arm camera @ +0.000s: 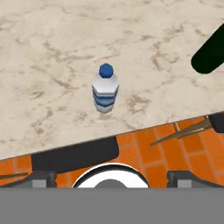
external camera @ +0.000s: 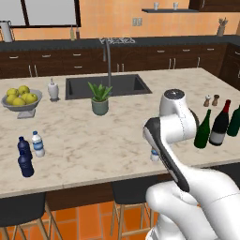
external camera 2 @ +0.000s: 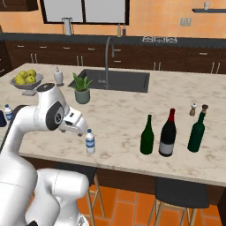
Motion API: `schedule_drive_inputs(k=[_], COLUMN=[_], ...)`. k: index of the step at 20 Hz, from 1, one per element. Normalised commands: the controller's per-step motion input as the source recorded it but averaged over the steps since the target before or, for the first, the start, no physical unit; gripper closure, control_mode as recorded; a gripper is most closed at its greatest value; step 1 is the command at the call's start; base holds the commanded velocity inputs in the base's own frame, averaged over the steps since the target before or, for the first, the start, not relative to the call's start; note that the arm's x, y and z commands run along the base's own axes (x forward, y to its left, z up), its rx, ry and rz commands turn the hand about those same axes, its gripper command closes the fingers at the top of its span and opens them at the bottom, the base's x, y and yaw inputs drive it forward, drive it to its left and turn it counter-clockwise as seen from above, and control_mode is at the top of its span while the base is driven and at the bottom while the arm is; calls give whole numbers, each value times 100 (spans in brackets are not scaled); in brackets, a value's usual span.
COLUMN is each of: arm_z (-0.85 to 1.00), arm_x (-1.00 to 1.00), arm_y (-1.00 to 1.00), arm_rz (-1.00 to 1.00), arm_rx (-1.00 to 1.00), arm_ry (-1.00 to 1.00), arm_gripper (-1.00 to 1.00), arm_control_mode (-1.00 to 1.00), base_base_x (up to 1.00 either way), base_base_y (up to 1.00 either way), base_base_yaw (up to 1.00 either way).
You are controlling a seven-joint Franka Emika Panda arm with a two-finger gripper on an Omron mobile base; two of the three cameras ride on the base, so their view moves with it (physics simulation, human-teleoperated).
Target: Move the plastic bottles in the middle to the plastics group, and the glass bottles in the middle to the glass group.
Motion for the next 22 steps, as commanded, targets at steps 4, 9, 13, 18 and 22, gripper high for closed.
schedule_drive_inputs(k=[4, 9, 13, 18, 22], arm_z=[-15, -37, -10, 0, -19], arm_x=[34, 49, 36, 19, 30], arm_y=[-26, -15, -2, 0, 0], arm_rz=[25, 18, 8, 4, 3], arm_rx=[-11, 12, 22, 0, -1], arm_ry=[40, 6, 0, 0, 0], arm_gripper=[-100, -100, -100, -100, -100], arm_control_mode=[-100, -100, -100, -100, -100], base_base_x=[0, 0, 0, 0, 0], base_base_y=[0, 0, 0, 0, 0], base_base_yaw=[0, 0, 0, 0, 0])
